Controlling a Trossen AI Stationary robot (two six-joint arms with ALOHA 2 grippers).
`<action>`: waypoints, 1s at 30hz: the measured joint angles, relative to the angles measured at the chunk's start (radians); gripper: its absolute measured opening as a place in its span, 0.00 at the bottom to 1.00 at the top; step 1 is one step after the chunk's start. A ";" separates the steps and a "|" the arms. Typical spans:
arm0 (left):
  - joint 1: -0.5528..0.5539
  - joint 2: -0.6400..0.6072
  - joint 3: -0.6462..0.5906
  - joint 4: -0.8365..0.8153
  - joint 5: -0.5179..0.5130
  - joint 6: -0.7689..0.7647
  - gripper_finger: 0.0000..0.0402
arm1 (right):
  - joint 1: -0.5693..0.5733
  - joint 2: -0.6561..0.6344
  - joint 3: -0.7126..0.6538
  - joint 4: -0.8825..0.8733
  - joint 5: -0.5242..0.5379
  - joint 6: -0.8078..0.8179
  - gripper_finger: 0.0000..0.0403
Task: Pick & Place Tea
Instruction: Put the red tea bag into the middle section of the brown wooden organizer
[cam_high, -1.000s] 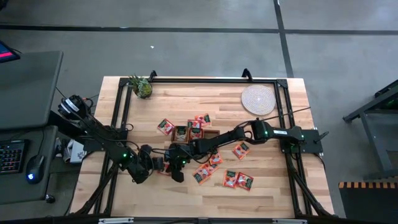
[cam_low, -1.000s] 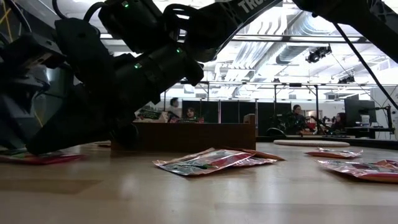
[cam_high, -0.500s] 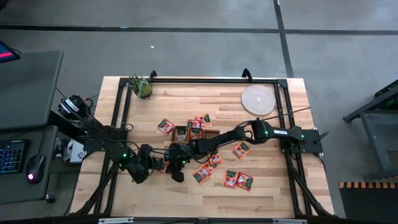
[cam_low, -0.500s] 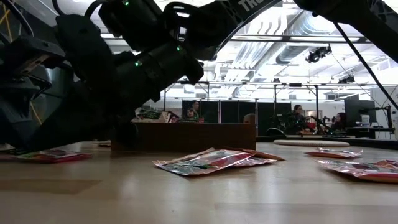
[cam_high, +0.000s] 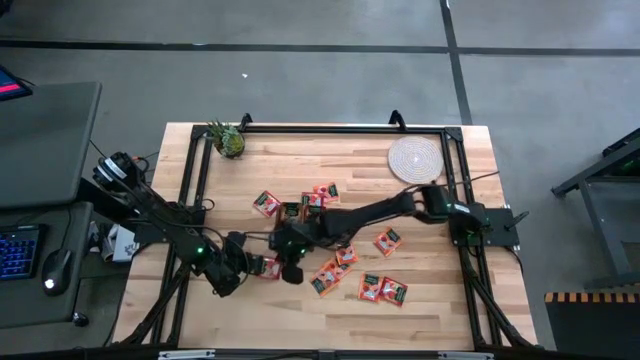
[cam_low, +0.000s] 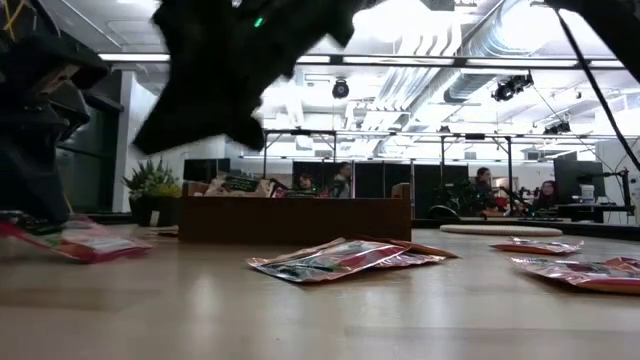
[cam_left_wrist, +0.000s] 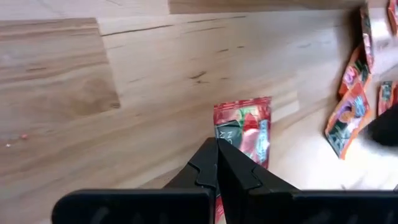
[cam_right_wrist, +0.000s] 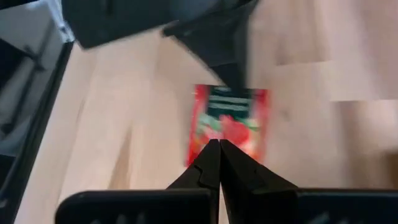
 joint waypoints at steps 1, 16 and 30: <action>0.000 0.000 0.010 -0.012 -0.001 0.010 0.00 | -0.004 -0.031 0.000 -0.041 0.008 -0.008 0.00; 0.001 -0.169 0.239 -0.420 -0.195 0.244 0.00 | -0.027 -0.420 0.000 -0.373 0.067 -0.012 0.00; 0.336 -0.250 0.565 -0.591 0.009 1.068 0.00 | -0.039 -0.536 0.000 -0.629 0.227 -0.009 0.00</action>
